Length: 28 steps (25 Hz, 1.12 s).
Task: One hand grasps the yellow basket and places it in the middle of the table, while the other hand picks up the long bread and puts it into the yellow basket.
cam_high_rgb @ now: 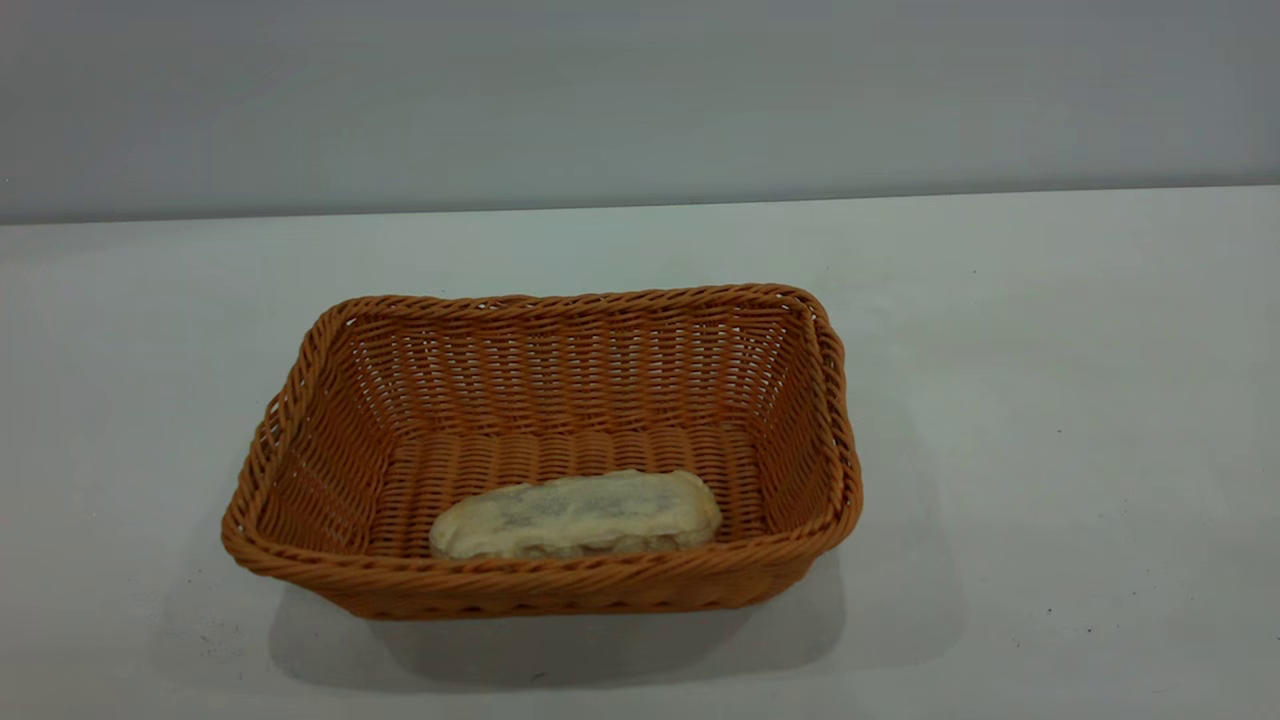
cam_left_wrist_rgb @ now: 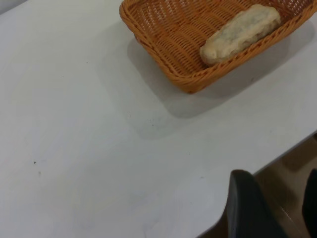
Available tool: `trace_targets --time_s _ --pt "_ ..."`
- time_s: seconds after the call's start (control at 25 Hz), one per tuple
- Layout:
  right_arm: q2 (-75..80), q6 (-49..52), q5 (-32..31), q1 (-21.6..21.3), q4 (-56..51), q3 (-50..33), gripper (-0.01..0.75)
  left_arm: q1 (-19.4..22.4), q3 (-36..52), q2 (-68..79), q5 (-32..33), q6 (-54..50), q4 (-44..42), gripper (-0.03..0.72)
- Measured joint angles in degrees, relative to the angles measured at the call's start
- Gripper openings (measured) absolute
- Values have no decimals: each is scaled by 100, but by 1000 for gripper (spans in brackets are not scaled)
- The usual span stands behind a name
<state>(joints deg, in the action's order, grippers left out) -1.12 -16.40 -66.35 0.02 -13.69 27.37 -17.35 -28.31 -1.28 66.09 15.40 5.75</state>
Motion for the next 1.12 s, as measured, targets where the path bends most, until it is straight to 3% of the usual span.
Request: trace_targets --time_s 0.4,0.84,1.12 --pt "0 0 0 -7 0 0 266 36 0 0 0 0 0 331" --pt "0 0 0 -256 0 0 266 1388 0 0 0 6 0 331" --pt "0 0 0 -256 0 0 266 1492 0 0 0 6 0 331"
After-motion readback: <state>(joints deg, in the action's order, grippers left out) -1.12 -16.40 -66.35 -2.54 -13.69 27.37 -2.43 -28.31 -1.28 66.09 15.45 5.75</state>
